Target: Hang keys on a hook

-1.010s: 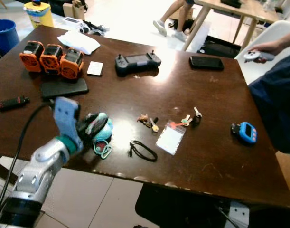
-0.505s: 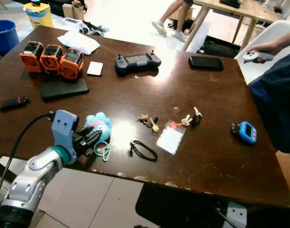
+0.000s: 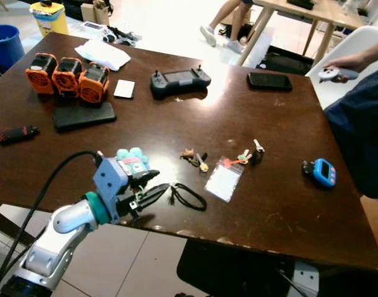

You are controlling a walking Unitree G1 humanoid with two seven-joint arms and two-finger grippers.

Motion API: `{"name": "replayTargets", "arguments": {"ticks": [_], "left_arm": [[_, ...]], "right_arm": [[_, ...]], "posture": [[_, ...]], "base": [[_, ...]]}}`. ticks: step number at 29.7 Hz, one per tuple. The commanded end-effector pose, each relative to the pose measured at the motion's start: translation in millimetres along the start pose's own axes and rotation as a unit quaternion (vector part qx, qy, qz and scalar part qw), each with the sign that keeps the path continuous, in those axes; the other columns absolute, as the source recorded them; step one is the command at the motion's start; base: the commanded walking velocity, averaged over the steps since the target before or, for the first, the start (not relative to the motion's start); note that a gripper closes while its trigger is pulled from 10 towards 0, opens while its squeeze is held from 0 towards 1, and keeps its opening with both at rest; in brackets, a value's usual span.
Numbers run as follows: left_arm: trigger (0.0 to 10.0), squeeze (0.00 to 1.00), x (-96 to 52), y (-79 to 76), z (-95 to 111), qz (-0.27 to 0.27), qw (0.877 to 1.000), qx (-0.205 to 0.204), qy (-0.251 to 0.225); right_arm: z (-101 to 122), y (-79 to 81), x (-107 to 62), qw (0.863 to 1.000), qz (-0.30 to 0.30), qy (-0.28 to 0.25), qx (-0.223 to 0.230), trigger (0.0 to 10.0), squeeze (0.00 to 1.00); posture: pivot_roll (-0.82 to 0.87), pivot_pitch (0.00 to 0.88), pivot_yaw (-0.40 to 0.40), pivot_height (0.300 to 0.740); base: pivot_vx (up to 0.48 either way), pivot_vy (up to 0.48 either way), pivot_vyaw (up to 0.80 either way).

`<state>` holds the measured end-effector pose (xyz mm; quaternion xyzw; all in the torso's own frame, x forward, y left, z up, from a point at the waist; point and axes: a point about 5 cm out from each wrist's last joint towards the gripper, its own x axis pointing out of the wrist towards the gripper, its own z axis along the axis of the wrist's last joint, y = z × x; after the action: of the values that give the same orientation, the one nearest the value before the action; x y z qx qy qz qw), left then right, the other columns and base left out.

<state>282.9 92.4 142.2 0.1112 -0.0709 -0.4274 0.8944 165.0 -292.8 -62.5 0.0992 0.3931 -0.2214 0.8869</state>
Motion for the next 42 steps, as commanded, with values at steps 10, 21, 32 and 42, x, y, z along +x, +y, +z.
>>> {"name": "replayTargets", "arguments": {"ticks": [10,21,32,42], "left_arm": [[10.0,0.0,-26.8,-0.7,-44.3,-0.048,0.986,0.031,0.156],[10.0,0.0,-61.9,19.3,-59.5,-0.044,0.971,0.0,0.236],[2.2,0.0,-54.3,8.0,-59.8,-0.043,0.973,-0.012,0.227],[0.0,0.0,-54.6,12.7,-60.6,-0.022,0.975,-0.014,0.221]], "right_arm": [[-10.3,-1.4,-2.0,1.0,-0.003,0.018,-0.001,10.0,0.0],[-12.0,0.0,-2.1,1.0,-0.001,0.022,-0.004,10.0,0.0],[-9.7,1.2,-1.4,1.0,0.001,0.02,-0.008,10.0,0.0],[-9.1,1.1,-1.3,1.0,0.002,0.021,-0.01,10.0,0.0]], "posture": [[0.04,0.092,-0.004,0.74],[0.05,0.084,-0.002,0.74],[0.05,0.078,-0.007,0.74],[0.05,0.086,-0.012,0.74]], "base": [[0.0,0.0,0.0],[0.0,0.0,0.0],[0.0,0.0,0.0],[0.0,0.0,0.0]]}}
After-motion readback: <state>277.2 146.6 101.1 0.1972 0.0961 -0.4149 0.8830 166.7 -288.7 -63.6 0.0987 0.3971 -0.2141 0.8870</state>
